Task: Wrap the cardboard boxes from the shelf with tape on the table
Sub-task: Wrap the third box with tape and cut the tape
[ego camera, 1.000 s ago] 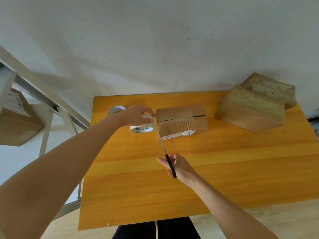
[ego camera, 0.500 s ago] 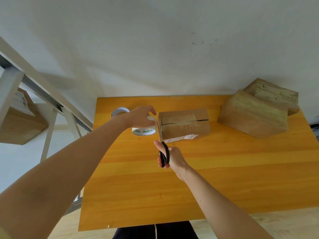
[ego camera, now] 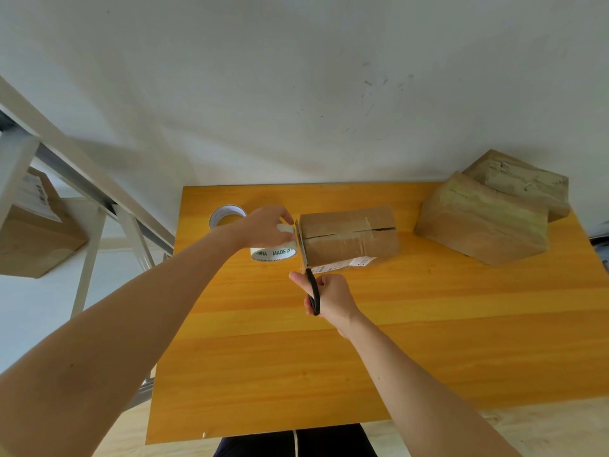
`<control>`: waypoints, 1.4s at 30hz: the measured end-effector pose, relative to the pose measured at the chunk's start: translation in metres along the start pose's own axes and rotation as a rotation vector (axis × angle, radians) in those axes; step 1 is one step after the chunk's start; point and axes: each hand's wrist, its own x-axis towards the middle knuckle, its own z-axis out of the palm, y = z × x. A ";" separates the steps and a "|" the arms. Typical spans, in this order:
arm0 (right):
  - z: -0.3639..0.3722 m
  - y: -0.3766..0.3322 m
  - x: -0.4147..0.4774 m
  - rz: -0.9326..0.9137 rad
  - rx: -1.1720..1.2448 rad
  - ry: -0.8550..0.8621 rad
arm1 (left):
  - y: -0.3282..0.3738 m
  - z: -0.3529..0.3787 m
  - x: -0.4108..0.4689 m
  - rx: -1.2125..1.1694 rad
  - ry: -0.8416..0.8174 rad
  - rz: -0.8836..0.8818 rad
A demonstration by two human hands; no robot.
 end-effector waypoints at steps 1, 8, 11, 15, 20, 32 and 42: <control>0.000 0.000 0.000 -0.006 -0.004 0.000 | 0.000 -0.001 0.000 0.004 0.003 0.003; -0.004 0.001 0.004 -0.041 -0.046 0.006 | 0.002 -0.007 -0.004 0.030 -0.011 0.035; -0.007 0.001 0.005 -0.039 -0.131 0.006 | 0.000 -0.007 -0.005 0.048 0.000 0.034; -0.006 -0.002 0.004 -0.023 -0.151 0.001 | 0.002 -0.007 -0.007 0.088 0.025 0.040; 0.001 0.000 0.003 -0.040 -0.054 0.001 | -0.004 -0.008 -0.007 0.129 0.042 0.059; 0.006 0.025 0.004 0.026 -0.254 -0.022 | -0.044 0.002 -0.021 0.243 -0.048 -0.011; -0.010 0.086 -0.002 -0.183 -1.228 0.132 | -0.083 0.052 -0.039 0.482 -0.060 -0.075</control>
